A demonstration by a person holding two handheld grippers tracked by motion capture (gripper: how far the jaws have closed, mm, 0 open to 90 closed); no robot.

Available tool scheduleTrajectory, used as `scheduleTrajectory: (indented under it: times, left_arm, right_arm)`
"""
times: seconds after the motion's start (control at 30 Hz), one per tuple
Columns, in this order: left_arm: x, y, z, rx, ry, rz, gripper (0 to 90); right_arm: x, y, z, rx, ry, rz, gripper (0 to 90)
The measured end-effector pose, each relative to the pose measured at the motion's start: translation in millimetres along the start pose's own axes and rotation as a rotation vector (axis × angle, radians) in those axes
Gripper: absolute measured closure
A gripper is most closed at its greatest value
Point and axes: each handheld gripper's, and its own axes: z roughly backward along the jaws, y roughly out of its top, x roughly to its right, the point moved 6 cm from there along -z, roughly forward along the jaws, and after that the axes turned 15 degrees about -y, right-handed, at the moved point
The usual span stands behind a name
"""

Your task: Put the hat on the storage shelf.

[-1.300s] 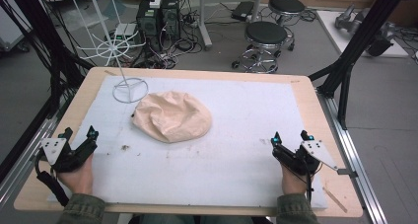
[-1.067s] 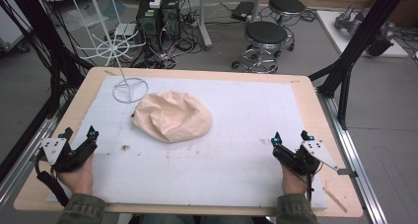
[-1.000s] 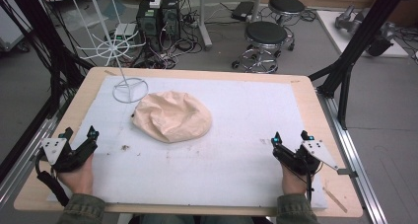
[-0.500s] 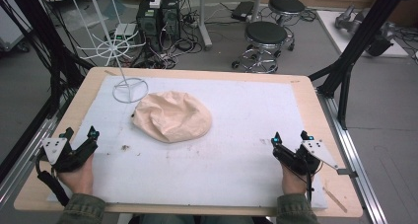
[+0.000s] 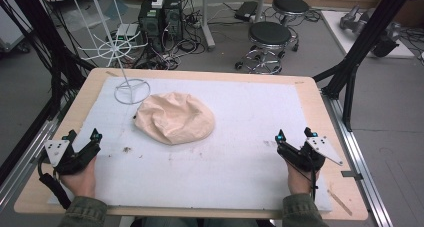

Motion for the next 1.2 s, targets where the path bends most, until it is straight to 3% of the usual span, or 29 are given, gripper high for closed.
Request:
scheduleTrajectory:
  times: [0.1, 0.37, 0.47, 0.67, 1.2]
  left_arm:
    - [2.5, -0.8, -1.2, -0.005, -0.008, -0.001, 28.7]
    - [5.0, -0.9, -1.4, -0.003, -0.011, -0.003, 28.7]
    - [4.3, -1.2, -1.2, -0.005, -0.011, 0.001, 28.7]
    - [3.8, -1.4, -0.9, -0.005, -0.014, 0.01, 28.7]
    - [4.1, -2.0, -2.4, -0.004, -0.019, 0.019, 28.8]
  right_arm:
    - [-0.6, 7.1, 0.1, 0.035, 0.009, 0.012, 11.2]
    - [-13.2, 30.9, -6.1, 0.033, 0.084, 0.024, 11.2]
    - [-28.0, 50.2, -10.4, 0.044, 0.132, 0.035, 11.2]
    - [-51.1, 66.2, -16.9, 0.055, 0.181, 0.076, 11.2]
    - [-72.3, 85.1, -39.7, 0.021, 0.23, 0.037, 11.2]
